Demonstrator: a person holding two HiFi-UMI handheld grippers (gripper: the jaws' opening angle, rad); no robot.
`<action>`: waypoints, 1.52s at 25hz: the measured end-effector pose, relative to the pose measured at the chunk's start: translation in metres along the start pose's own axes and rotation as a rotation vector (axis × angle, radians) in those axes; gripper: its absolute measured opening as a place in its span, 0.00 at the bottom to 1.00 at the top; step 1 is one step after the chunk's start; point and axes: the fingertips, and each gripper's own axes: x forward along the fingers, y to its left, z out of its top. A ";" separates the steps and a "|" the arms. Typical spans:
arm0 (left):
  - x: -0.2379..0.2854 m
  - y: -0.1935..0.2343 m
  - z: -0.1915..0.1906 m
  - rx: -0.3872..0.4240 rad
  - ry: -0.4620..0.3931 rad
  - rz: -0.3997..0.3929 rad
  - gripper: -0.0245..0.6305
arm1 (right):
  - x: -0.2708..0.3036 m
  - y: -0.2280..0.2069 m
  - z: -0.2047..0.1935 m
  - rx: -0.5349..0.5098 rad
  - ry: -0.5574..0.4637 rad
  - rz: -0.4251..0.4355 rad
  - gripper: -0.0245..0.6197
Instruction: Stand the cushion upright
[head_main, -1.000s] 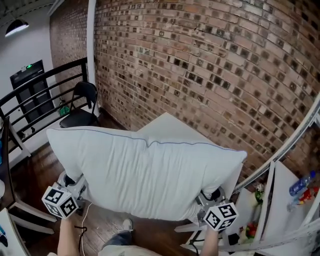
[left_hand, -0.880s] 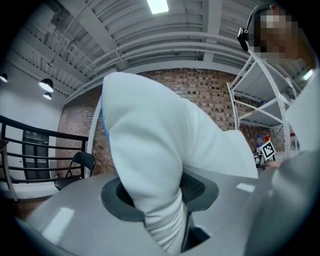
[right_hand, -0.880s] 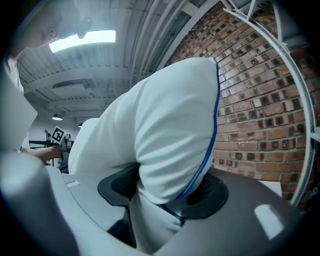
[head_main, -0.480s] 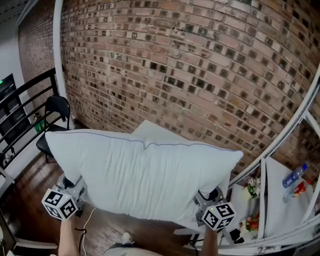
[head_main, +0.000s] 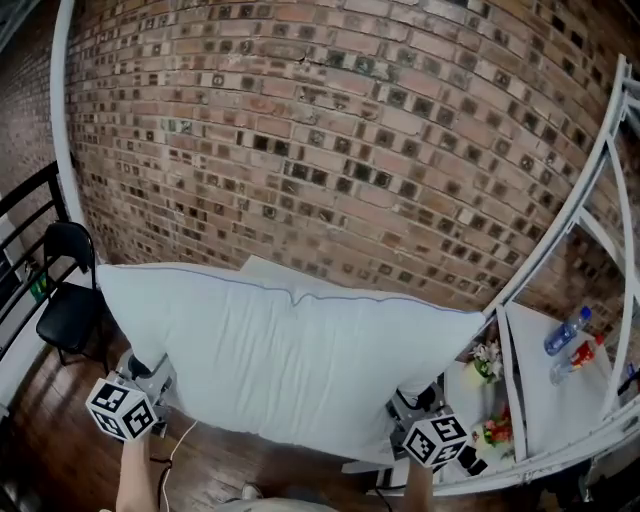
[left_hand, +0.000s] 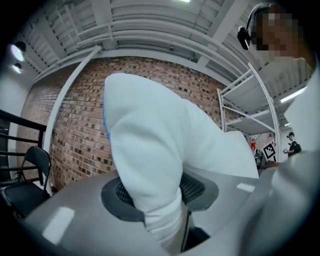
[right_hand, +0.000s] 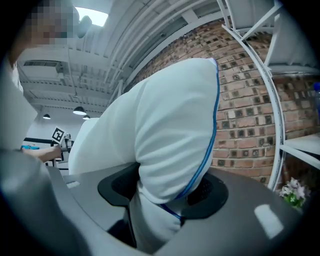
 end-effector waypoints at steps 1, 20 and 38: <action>0.009 -0.002 -0.001 -0.001 0.002 -0.017 0.29 | -0.002 -0.004 0.001 -0.002 0.000 -0.017 0.45; 0.201 -0.037 -0.015 0.013 0.064 -0.196 0.29 | 0.032 -0.126 -0.005 0.037 -0.033 -0.233 0.45; 0.375 -0.044 -0.052 0.039 0.178 -0.210 0.29 | 0.122 -0.248 -0.038 0.125 0.018 -0.292 0.45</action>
